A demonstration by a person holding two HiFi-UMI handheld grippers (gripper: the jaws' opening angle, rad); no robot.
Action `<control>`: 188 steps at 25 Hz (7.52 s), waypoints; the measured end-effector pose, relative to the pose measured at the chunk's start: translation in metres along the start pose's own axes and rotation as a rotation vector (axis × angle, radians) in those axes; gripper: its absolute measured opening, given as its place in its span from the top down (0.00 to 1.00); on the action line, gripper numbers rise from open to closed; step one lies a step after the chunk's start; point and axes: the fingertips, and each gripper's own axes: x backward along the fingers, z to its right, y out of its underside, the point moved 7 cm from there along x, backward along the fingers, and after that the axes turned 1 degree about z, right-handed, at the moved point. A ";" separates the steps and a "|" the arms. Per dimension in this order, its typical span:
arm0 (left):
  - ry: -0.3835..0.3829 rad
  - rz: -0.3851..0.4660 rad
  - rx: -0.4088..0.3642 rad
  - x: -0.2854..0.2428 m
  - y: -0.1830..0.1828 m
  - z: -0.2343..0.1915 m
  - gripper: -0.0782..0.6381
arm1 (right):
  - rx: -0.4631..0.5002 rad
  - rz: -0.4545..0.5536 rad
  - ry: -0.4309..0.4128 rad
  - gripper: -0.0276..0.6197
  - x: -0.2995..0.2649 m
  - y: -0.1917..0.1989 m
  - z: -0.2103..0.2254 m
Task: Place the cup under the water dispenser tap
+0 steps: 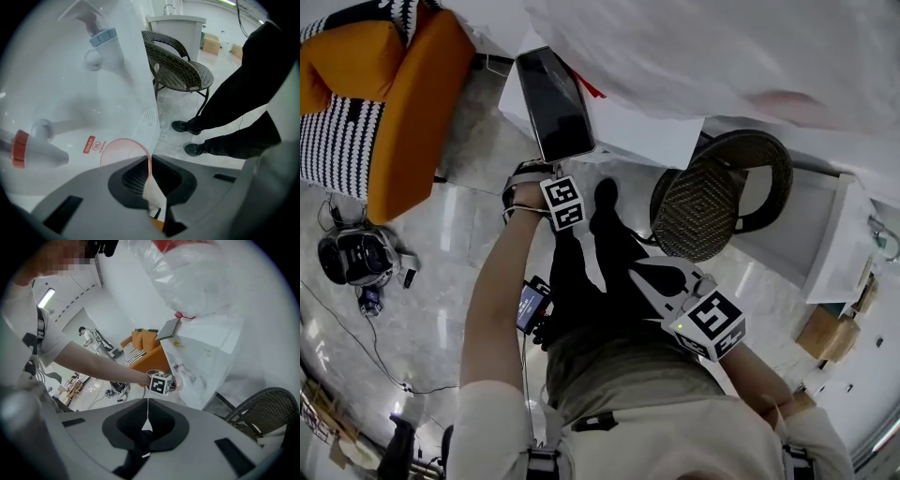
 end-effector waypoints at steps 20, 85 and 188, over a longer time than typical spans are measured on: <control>0.008 0.014 -0.034 -0.025 -0.012 -0.023 0.79 | 0.047 -0.111 -0.031 0.91 -0.031 0.000 0.017; -0.122 0.567 0.804 0.326 0.079 -0.010 0.81 | 0.195 -0.020 0.008 0.91 -0.018 -0.085 -0.065; -0.327 0.868 0.758 0.478 -0.075 0.215 0.81 | 0.322 0.331 0.028 0.92 0.125 0.075 -0.132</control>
